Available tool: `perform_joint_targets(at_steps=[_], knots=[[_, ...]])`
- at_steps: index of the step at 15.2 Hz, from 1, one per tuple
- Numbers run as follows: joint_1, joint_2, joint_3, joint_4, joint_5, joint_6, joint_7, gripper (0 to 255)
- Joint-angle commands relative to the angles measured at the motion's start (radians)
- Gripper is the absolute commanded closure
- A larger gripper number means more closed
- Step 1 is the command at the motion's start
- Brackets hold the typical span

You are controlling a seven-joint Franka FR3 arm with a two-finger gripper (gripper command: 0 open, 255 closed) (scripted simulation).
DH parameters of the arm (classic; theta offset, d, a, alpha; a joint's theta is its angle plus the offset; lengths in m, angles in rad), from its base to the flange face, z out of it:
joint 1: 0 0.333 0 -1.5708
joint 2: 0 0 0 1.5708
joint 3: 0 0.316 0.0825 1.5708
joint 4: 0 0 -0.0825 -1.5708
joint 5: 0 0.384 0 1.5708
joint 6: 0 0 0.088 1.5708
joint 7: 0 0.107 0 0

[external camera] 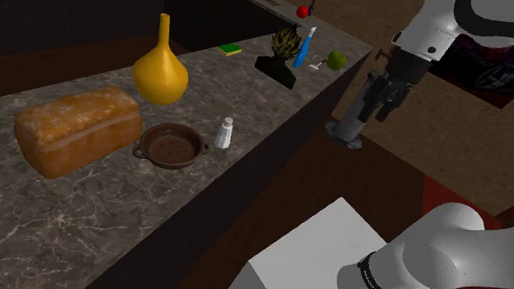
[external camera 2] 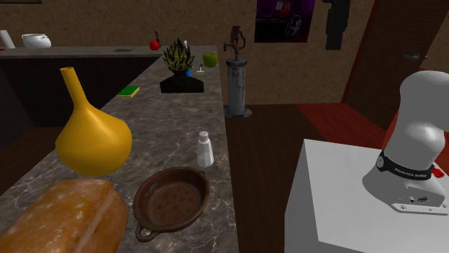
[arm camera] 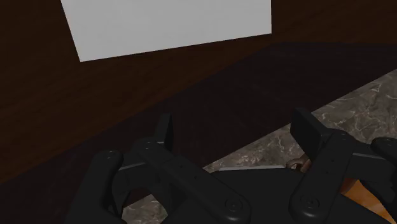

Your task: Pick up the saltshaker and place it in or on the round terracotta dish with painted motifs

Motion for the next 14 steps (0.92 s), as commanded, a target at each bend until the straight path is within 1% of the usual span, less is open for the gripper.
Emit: perform_joint_targets(at_steps=[1, 8, 14], knots=[[0.0, 0.0, 0.0, 0.0, 0.0, 0.0, 0.0, 0], [0.026, 0.1, 0.097, -0.094, 0.027, 0.279, 0.069, 0], [0.041, 0.244, 0.177, -0.115, 0.025, 0.513, 0.135, 0]])
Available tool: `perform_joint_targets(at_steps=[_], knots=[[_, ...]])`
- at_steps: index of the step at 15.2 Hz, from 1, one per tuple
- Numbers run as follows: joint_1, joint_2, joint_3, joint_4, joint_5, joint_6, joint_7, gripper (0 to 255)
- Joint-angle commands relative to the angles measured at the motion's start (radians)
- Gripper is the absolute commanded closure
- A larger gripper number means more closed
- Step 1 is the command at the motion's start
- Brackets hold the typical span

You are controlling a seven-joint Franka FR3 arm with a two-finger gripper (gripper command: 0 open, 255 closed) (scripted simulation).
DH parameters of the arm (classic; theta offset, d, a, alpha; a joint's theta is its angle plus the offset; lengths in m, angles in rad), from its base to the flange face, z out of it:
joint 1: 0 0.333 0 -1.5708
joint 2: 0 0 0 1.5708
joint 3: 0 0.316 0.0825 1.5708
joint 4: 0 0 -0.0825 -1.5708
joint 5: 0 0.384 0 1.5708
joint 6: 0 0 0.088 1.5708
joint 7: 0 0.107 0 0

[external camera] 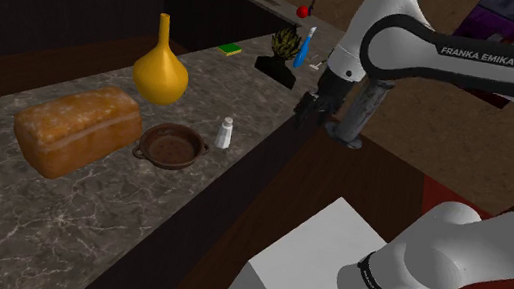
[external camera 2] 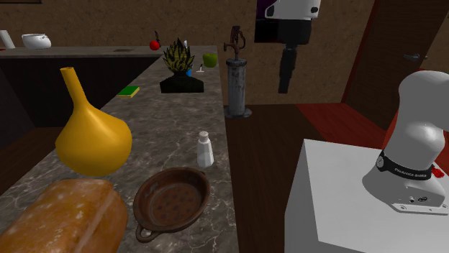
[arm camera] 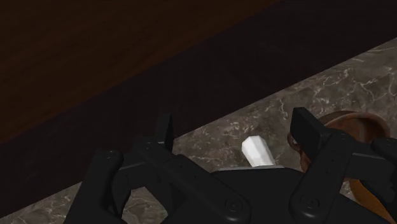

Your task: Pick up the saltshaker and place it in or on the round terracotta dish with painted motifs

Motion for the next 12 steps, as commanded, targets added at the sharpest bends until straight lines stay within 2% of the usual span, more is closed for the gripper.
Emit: perform_joint_targets(at_steps=[1, 7, 12], knots=[[0.006, 0.056, 0.033, -0.003, -0.002, 0.085, 0.032, 0], [0.004, 0.248, 0.109, 0.043, -0.057, 0.293, 0.123, 0], [-0.003, 0.429, 0.16, 0.125, -0.159, 0.432, 0.232, 0]])
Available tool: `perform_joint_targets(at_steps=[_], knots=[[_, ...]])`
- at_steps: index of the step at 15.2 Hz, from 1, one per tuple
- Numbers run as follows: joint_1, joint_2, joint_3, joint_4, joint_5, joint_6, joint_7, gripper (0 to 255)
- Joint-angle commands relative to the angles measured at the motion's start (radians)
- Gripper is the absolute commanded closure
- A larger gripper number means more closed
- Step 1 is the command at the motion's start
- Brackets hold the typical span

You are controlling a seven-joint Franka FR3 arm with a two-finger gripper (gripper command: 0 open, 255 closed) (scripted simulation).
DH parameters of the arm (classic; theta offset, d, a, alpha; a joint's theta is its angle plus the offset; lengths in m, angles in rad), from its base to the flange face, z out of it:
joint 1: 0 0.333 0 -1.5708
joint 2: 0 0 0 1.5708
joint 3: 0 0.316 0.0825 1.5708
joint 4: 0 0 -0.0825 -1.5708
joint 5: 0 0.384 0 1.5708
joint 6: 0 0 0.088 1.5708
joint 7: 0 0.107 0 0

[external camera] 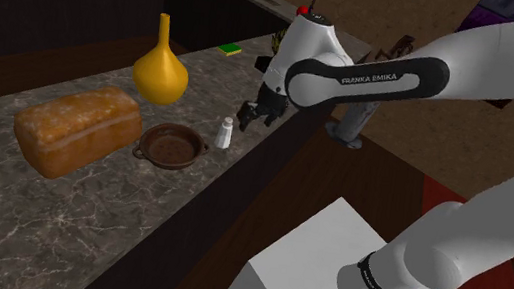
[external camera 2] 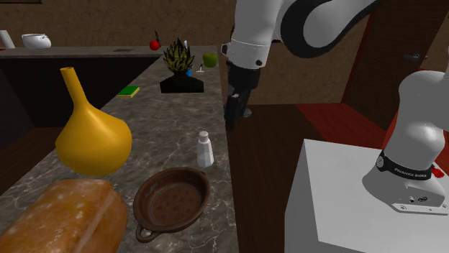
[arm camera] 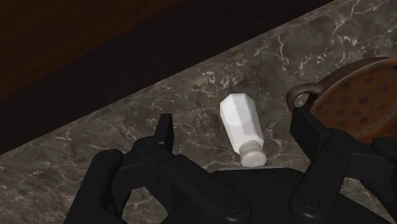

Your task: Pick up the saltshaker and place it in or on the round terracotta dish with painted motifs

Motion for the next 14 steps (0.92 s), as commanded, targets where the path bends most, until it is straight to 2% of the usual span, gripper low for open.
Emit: perform_joint_targets(at_steps=[1, 5, 14], knots=[[-0.001, 0.072, 0.017, 0.041, -0.051, 0.047, 0.05, 0], [0.011, 0.225, 0.029, 0.142, -0.177, 0.118, 0.162, 0], [0.019, 0.317, 0.013, 0.147, -0.235, 0.203, 0.203, 0]])
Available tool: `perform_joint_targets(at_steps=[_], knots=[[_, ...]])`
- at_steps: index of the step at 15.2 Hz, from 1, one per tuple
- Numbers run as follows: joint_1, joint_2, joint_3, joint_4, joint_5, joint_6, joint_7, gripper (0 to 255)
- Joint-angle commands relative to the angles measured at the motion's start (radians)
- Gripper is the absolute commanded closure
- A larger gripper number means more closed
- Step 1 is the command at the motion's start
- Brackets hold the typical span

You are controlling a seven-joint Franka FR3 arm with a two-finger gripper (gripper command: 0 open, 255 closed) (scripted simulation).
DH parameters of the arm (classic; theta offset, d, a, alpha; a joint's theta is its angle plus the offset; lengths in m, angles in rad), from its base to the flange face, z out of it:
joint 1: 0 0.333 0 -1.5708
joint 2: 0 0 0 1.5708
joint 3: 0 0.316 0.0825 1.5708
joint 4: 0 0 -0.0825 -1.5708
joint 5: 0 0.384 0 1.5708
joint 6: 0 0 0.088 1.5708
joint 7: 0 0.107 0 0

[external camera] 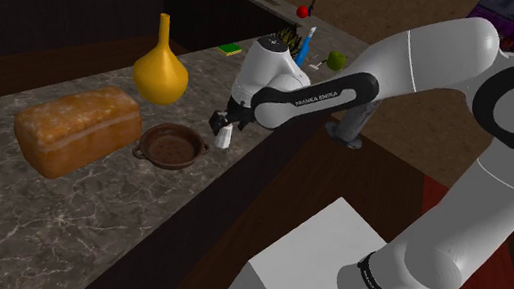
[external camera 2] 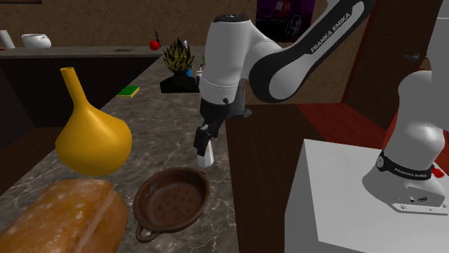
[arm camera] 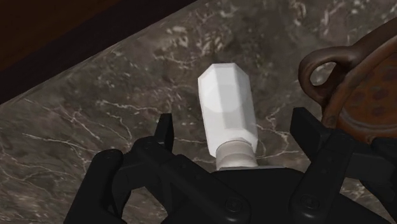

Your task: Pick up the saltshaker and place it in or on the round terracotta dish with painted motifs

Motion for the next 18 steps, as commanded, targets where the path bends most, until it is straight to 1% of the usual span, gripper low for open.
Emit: perform_joint_targets(at_steps=[1, 7, 8, 17, 18], knots=[[0.001, 0.007, -0.001, 0.0, -0.005, 0.008, 0.003, 0], [0.001, 0.007, -0.001, 0.0, -0.005, 0.007, 0.003, 0], [0.001, 0.007, -0.001, 0.0, -0.005, 0.007, 0.003, 255], [0.001, 0.007, -0.002, 0.0, -0.005, 0.008, 0.003, 255], [-0.001, -0.002, 0.0, 0.003, 0.002, -0.004, -0.002, 255]])
